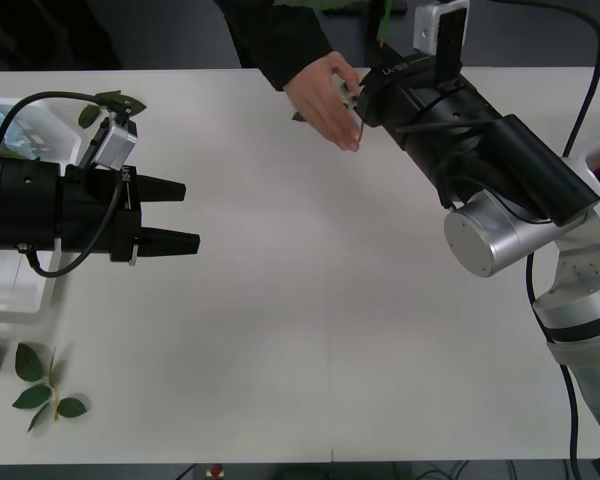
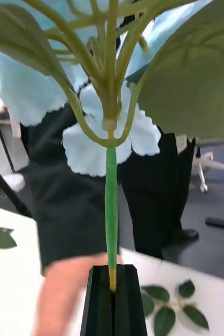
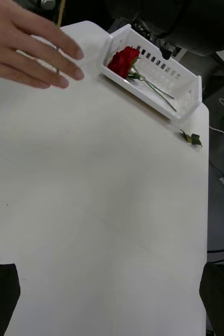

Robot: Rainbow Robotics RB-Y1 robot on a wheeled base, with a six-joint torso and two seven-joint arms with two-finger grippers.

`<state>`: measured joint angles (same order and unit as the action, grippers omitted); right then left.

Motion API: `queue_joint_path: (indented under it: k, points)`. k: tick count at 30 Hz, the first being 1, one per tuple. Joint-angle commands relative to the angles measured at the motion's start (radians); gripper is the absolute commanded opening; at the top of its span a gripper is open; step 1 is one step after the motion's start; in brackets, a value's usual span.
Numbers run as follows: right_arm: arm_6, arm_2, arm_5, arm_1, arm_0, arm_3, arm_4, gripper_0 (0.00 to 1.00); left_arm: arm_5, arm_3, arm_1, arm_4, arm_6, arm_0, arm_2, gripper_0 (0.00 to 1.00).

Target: Place the red flowers into the right box and the blue flowers into the left box. If a person shows an open palm, hand one flower to the person first, then continue sorting.

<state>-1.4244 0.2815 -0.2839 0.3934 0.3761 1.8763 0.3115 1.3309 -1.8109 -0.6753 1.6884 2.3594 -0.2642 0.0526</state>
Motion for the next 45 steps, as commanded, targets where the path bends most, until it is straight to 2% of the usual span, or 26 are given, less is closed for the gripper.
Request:
queue_joint_path:
  k: [1,7,20,22,23,24,38,45]
  points:
    - [-0.042,-0.002,0.04,0.012,0.061,0.032,0.0,0.0,-0.004,-0.024,0.002,-0.004,0.047,-0.021,0.009,1.0]
    - [-0.044,-0.002,0.046,0.01,0.104,0.033,0.0,0.0,-0.004,-0.024,0.002,-0.004,0.047,-0.021,0.009,1.0]
    - [-0.05,-0.002,0.058,0.002,0.102,0.032,-0.006,0.02,-0.004,-0.025,0.002,-0.006,0.047,-0.021,0.009,1.0]
    - [-0.054,-0.002,0.058,-0.001,0.102,0.032,-0.012,0.56,-0.006,-0.024,0.002,-0.006,0.047,-0.021,0.009,1.0]
    - [-0.056,-0.002,0.057,-0.001,0.102,0.033,-0.014,0.8,-0.004,-0.024,0.002,-0.004,0.047,-0.021,0.009,1.0]
    - [-0.056,-0.001,0.057,-0.001,0.102,0.033,-0.015,1.0,-0.004,-0.025,0.002,-0.006,0.047,-0.021,0.009,1.0]
    - [-0.065,0.001,0.057,0.007,0.081,0.046,-0.008,1.0,-0.004,-0.024,0.002,-0.006,0.047,-0.021,0.009,1.0]
    - [-0.067,-0.002,0.052,0.113,-0.008,0.139,0.003,1.0,-0.006,-0.025,0.002,-0.006,0.047,-0.021,0.009,1.0]
